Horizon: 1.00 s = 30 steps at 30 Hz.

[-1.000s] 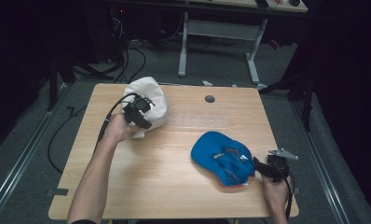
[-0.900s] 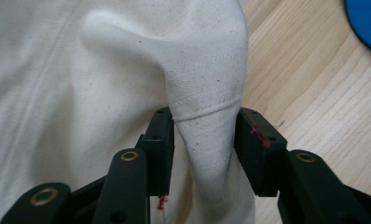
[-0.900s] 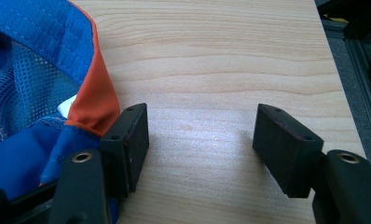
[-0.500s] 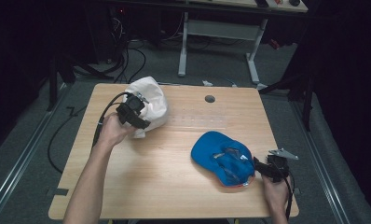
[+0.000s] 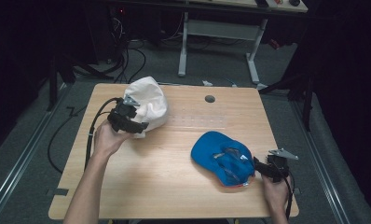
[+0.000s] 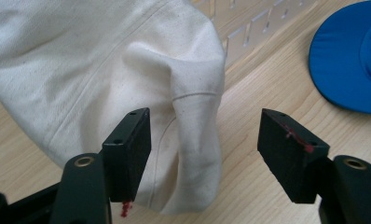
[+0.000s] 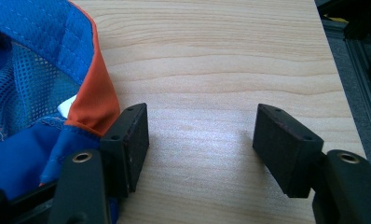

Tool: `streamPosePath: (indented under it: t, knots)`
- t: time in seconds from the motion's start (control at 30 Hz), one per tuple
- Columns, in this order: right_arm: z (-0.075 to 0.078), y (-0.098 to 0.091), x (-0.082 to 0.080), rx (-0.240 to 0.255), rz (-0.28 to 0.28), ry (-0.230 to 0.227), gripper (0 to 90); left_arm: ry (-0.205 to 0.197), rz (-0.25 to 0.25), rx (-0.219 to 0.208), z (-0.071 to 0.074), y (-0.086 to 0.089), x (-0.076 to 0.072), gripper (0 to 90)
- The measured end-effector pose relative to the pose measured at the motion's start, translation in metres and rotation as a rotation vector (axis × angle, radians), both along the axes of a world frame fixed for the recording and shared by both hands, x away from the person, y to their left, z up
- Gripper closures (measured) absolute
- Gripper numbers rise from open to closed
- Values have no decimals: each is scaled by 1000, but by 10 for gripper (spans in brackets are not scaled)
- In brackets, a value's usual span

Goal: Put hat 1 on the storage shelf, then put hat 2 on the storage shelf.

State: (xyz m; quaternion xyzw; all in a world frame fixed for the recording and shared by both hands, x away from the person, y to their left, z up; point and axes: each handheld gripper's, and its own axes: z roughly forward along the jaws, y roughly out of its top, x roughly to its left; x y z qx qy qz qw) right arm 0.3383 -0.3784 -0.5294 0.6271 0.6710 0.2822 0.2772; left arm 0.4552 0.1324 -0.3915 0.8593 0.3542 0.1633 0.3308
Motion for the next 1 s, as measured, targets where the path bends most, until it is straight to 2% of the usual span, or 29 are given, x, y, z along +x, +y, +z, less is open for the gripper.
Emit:
streamPosePath:
  t: [0.17,0.27,0.43,0.57,0.77,0.93,1.0]
  knots:
    - [0,0,0,1,-1,0,361,-29,32,-69,-3,13,-18,331]
    - [0,0,0,1,-2,0,361,-22,54,-117,-9,20,-28,321]
    - [0,0,0,2,0,-2,362,-28,105,-178,-26,33,-48,314]
    - [0,0,0,2,1,-3,363,-16,140,-238,-45,42,-64,312]
    - [0,0,0,4,1,-1,361,-3,159,-264,-74,39,-83,306]
    - [0,0,0,5,7,-1,357,1,201,-247,-102,32,-91,304]
    - [0,0,0,6,9,0,357,0,221,-221,-112,28,-93,303]
